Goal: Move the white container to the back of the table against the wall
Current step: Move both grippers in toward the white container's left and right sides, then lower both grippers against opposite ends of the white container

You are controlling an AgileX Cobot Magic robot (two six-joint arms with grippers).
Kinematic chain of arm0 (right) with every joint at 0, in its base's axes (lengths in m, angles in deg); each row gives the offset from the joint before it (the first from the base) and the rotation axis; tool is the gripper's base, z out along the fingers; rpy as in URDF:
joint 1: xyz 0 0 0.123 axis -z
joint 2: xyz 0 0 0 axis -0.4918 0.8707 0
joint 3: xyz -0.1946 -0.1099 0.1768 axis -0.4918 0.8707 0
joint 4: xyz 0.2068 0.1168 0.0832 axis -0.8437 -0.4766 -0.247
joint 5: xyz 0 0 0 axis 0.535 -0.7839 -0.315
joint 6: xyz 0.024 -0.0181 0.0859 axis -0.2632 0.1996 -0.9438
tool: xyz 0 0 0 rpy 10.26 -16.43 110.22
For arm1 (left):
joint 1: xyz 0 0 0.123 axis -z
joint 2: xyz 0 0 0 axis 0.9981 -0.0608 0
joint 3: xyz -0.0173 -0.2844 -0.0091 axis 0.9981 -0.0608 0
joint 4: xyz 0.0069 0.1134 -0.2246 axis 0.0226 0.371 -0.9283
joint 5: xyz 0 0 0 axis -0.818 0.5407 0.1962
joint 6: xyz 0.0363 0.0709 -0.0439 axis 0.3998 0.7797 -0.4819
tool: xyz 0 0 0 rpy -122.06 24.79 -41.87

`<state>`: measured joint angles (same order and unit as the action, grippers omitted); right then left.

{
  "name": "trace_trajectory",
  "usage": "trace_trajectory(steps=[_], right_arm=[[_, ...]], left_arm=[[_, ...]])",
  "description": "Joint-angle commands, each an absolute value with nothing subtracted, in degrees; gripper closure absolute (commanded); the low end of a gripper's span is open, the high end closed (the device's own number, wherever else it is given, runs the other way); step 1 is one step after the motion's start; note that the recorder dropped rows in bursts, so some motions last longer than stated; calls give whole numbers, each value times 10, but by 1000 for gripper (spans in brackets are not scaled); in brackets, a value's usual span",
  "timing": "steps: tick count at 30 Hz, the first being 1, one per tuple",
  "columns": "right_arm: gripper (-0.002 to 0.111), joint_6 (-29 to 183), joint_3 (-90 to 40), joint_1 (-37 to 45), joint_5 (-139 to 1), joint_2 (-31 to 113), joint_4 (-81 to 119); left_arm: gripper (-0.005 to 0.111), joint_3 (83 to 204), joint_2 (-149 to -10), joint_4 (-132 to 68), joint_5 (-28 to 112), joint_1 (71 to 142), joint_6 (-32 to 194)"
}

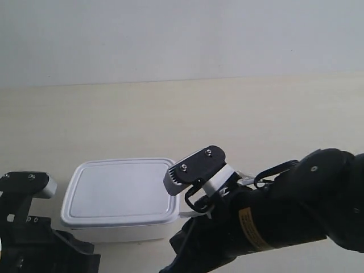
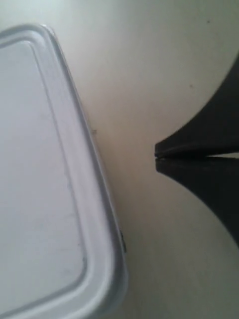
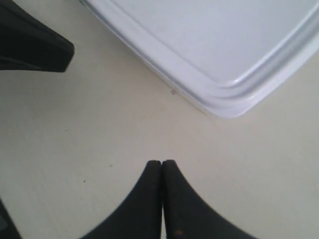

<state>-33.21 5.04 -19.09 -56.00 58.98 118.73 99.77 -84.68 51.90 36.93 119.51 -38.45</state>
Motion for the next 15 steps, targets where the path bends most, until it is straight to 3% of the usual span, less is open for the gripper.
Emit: trace_trajectory(steps=[1, 15], right_arm=[[108, -326, 23, -192, -580, 628, 1189], [108, -326, -56, -192, -606, 734, 1189]], left_arm=[[107, 1017, -859, 520, 402, 1198, -387], [107, 1063, -943, 520, 482, 1198, -383]])
